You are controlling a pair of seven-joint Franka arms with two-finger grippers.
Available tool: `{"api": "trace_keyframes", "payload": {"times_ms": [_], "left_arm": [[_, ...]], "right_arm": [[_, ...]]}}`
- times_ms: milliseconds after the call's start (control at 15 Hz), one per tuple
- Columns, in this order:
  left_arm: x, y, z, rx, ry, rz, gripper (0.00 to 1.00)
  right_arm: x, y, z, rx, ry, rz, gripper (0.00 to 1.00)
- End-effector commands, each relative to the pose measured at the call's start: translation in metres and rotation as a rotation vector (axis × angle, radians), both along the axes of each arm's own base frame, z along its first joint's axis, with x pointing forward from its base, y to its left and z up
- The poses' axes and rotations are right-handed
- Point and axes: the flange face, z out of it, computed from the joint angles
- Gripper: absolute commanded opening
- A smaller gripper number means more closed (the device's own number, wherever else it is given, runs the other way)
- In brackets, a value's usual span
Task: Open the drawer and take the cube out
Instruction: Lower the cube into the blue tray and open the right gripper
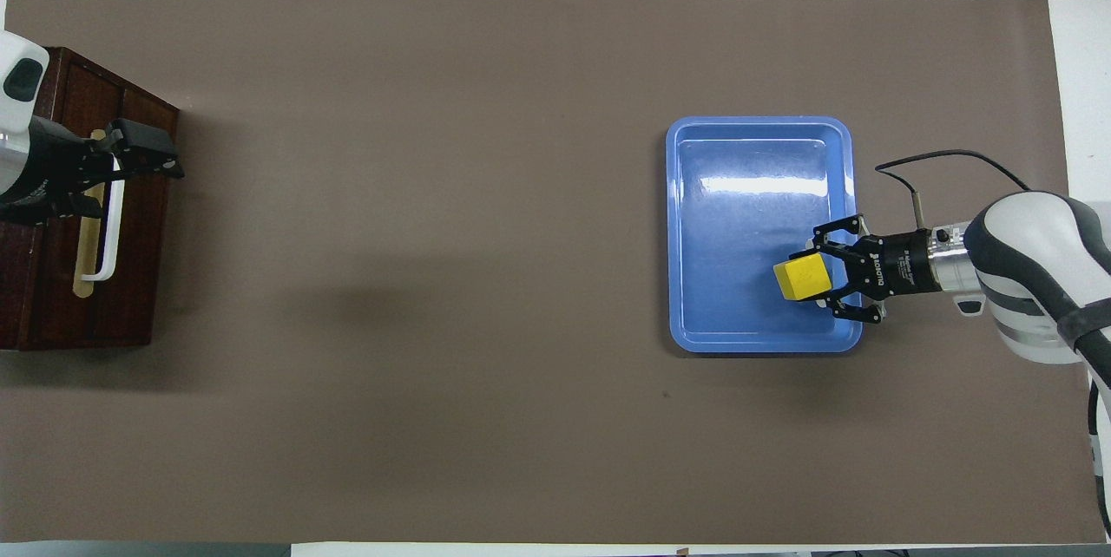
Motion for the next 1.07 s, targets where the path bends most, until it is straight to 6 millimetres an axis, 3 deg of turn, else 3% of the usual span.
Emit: {"api": "trace_keyframes", "payload": {"times_ms": [0,267,400,533,600,667,867,1000], "left_arm": [[-0.008,-0.004,0.012,-0.017,-0.006,-0.022,1.00],[-0.025,-0.015,0.019,-0.006,0.037,-0.299,1.00],[-0.025,-0.014,0.023,-0.005,0.038,-0.338,1.00],[-0.030,-0.014,0.022,-0.006,0.079,-0.361,1.00],[-0.033,-0.015,0.021,-0.005,0.101,-0.396,1.00],[-0.032,-0.016,0.027,0.003,0.100,-0.414,1.00],[-0.033,-0.021,0.028,0.027,0.115,-0.422,1.00],[-0.034,-0.023,0.027,0.058,0.120,-0.433,1.00]], "right_arm": [[-0.007,-0.006,-0.009,-0.002,-0.018,-0.020,0.00],[-0.006,-0.004,-0.013,-0.013,0.017,-0.056,0.00],[-0.005,-0.003,-0.014,-0.022,0.022,-0.067,0.00],[-0.007,-0.004,-0.016,-0.030,0.024,-0.074,0.41],[-0.007,-0.004,-0.016,-0.032,0.024,-0.075,0.85],[-0.007,-0.002,-0.015,-0.032,0.023,-0.072,0.90],[-0.006,-0.002,-0.016,-0.032,0.023,-0.072,0.92],[-0.004,-0.001,-0.013,-0.030,0.023,-0.073,1.00]]}}
